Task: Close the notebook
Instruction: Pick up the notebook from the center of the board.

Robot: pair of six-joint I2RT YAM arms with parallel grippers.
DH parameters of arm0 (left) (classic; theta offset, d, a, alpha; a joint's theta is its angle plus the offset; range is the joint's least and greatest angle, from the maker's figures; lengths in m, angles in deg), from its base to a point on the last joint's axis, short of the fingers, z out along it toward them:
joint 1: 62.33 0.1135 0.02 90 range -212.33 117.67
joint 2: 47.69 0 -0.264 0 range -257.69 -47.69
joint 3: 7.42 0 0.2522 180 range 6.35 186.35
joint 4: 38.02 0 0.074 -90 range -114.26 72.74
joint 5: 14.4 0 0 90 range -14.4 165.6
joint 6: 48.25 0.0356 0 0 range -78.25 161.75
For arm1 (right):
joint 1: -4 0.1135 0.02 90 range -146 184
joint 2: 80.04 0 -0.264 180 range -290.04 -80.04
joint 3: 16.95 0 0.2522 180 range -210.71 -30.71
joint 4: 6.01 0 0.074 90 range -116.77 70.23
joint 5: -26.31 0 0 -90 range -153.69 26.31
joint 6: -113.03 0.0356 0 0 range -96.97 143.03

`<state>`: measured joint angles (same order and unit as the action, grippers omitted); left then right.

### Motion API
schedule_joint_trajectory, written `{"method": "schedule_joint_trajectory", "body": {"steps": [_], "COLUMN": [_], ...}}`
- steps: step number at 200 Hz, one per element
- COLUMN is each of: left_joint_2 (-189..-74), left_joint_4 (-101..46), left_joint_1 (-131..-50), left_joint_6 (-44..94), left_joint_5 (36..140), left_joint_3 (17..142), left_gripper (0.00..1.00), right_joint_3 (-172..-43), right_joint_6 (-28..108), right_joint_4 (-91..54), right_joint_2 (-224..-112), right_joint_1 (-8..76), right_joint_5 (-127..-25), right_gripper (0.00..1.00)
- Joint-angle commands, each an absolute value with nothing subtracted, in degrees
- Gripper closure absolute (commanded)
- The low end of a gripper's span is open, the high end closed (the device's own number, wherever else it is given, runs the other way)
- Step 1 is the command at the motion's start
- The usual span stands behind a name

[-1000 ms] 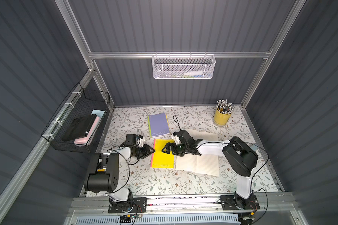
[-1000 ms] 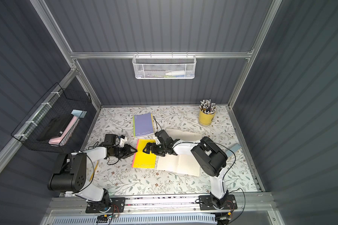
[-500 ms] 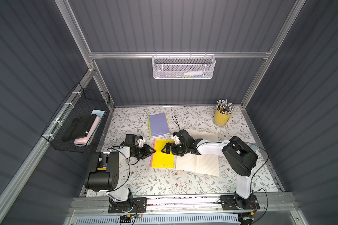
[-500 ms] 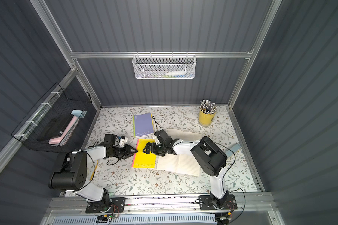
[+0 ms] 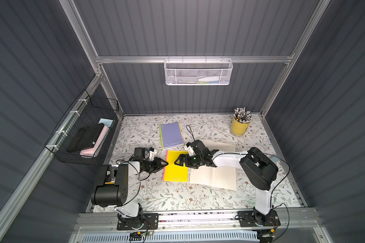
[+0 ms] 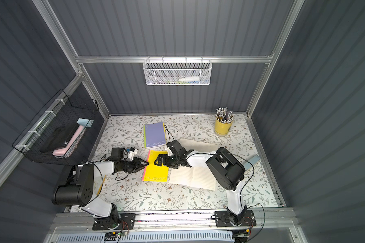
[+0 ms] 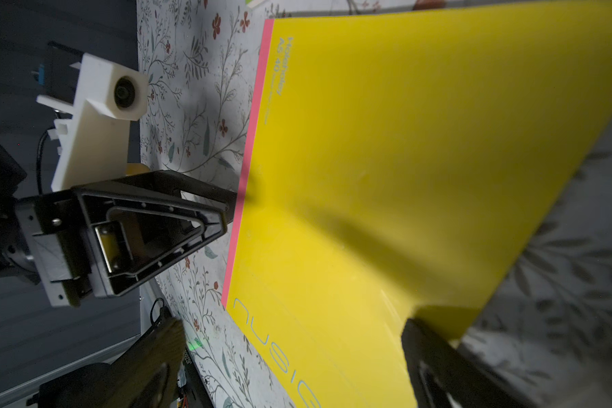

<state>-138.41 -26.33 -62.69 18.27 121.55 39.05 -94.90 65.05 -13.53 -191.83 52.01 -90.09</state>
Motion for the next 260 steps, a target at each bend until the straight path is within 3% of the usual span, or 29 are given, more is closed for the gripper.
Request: {"method": "schedule_joint_trajectory", "body": {"steps": [1, 27, 69, 110, 154, 201, 260], "left_joint_2": [-140.5, -139.2, -139.0, -138.1, -140.3, -137.8, -135.7], "left_joint_4": [-27.4, -29.4, -35.9, -36.8, -43.7, -40.4, -37.4], "left_joint_1": [-62.6, -62.6, -62.7, -62.7, -62.8, -63.0, -63.0], "left_joint_6": [17.6, 16.7, 13.6, 13.3, 9.8, 11.4, 12.4], "left_joint_5": [118.7, 119.6, 124.8, 125.9, 129.8, 129.5, 128.5], "left_joint_3": [36.0, 35.1, 33.5, 33.4, 32.2, 32.9, 33.9], "left_gripper": [0.58, 0.68, 0.69, 0.79, 0.82, 1.00, 1.00], "right_joint_3": [-94.7, -94.5, -94.0, -93.6, -93.7, -93.5, -92.2], "right_joint_6": [65.0, 65.1, 65.4, 65.6, 65.7, 66.1, 65.3], "right_joint_4": [-16.4, -16.1, -15.3, -14.7, -14.7, -13.7, -13.2], "right_joint_2": [-194.5, -194.6, -194.6, -194.6, -194.6, -195.2, -191.3], "right_joint_1": [52.2, 52.2, 52.2, 52.3, 52.2, 52.3, 52.2], "right_joint_5": [-90.1, -90.2, -90.5, -90.8, -90.9, -91.9, -90.7], "right_gripper": [0.01, 0.01, 0.01, 0.01, 0.01, 0.01, 0.01]}}
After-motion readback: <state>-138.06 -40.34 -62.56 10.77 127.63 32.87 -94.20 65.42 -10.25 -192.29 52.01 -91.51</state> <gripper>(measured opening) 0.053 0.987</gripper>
